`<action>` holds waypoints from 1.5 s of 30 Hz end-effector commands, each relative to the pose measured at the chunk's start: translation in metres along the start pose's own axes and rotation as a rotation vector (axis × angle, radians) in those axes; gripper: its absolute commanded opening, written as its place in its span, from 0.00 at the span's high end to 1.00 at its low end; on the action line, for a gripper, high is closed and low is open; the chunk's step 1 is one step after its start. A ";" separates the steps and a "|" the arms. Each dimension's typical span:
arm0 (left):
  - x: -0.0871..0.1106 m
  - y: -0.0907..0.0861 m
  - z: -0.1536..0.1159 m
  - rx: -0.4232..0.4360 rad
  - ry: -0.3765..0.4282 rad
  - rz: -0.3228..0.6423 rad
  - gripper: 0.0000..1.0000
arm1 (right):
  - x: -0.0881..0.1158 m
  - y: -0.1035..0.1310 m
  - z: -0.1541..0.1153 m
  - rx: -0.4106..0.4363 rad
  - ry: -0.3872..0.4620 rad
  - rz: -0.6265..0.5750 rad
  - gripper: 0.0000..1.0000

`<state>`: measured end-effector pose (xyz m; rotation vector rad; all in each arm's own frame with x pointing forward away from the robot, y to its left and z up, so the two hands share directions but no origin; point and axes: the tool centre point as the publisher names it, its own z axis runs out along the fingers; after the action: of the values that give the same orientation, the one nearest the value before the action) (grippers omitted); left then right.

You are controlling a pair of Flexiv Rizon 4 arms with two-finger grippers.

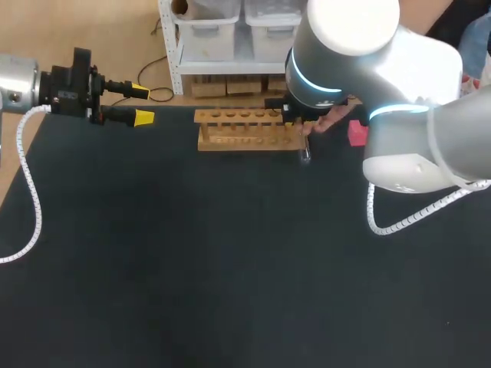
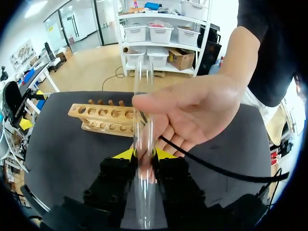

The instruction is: Grasp the test tube, adjust it, and insert it.

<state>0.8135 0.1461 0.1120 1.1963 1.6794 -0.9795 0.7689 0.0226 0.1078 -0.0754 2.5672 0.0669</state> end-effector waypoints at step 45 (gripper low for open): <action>0.001 0.000 0.000 -0.001 -0.003 0.003 0.00 | -0.001 0.011 0.029 0.004 0.006 0.013 1.00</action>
<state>0.8135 0.1461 0.1120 1.1963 1.6794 -0.9795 0.7774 0.0297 0.0904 -0.0569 2.5704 0.0725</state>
